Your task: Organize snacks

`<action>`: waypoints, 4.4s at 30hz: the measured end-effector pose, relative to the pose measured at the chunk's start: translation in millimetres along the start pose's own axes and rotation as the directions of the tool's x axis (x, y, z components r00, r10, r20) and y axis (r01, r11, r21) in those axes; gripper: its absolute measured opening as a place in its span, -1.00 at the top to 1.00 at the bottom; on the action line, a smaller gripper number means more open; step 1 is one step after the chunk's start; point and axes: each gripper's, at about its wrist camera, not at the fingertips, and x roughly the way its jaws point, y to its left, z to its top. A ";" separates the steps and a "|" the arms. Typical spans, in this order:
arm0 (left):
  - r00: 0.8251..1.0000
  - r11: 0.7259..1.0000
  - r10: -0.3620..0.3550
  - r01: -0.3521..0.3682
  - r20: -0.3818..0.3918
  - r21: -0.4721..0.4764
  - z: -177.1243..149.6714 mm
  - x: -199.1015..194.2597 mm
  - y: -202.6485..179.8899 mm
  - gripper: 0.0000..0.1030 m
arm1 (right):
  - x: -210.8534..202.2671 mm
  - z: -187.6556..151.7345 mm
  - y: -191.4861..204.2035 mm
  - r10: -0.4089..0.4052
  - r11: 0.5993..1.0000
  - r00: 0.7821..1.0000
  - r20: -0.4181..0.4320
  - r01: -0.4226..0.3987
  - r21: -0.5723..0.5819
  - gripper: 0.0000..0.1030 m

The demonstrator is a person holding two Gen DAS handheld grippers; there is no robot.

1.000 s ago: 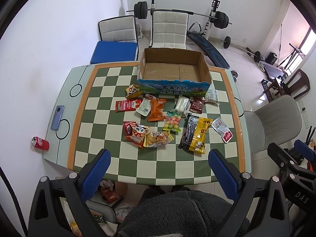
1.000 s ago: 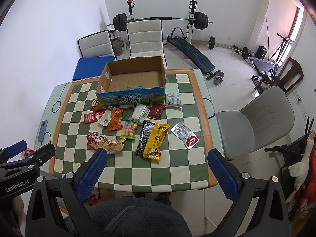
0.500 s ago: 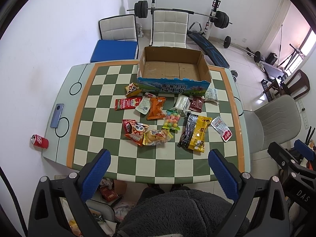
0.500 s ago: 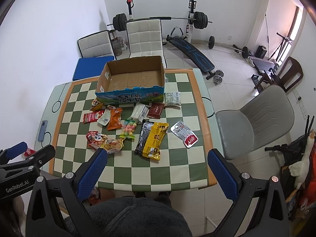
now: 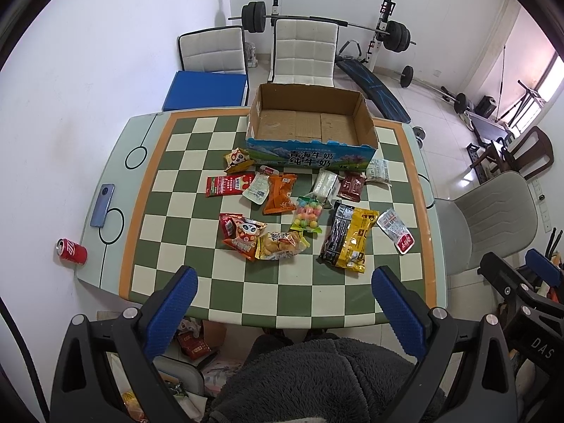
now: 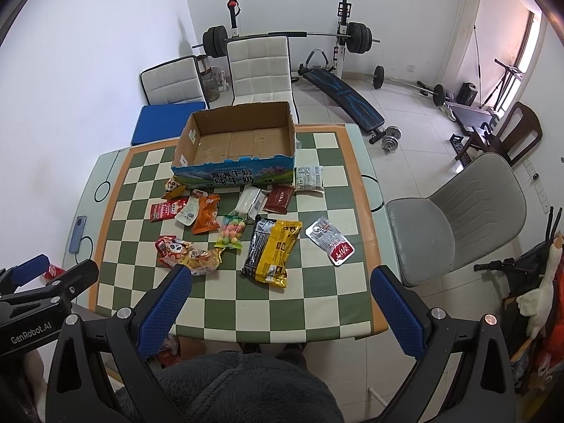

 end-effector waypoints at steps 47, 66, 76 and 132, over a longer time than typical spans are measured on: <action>0.845 0.972 0.044 -0.160 -0.533 -0.173 37.9 347.4 86.4 -0.97 | 421.2 -13.9 -0.5 0.201 0.958 0.755 -0.624 -0.017 0.287 -1.00; 0.830 0.979 0.195 -0.132 -0.522 0.155 36.4 410.4 68.1 -0.42 | 507.0 -27.1 16.1 0.175 0.953 0.704 -0.688 0.055 0.298 -1.00; 0.829 0.994 0.106 -0.097 -0.548 0.046 31.8 409.7 115.8 -0.34 | 528.4 -36.7 28.5 0.048 0.964 0.693 -0.719 0.155 0.214 -0.73; 0.860 0.997 -0.013 0.052 -0.509 0.064 373.2 478.9 -32.8 -0.31 | 595.8 275.4 71.0 0.171 0.983 0.782 -0.599 -0.177 0.049 -0.71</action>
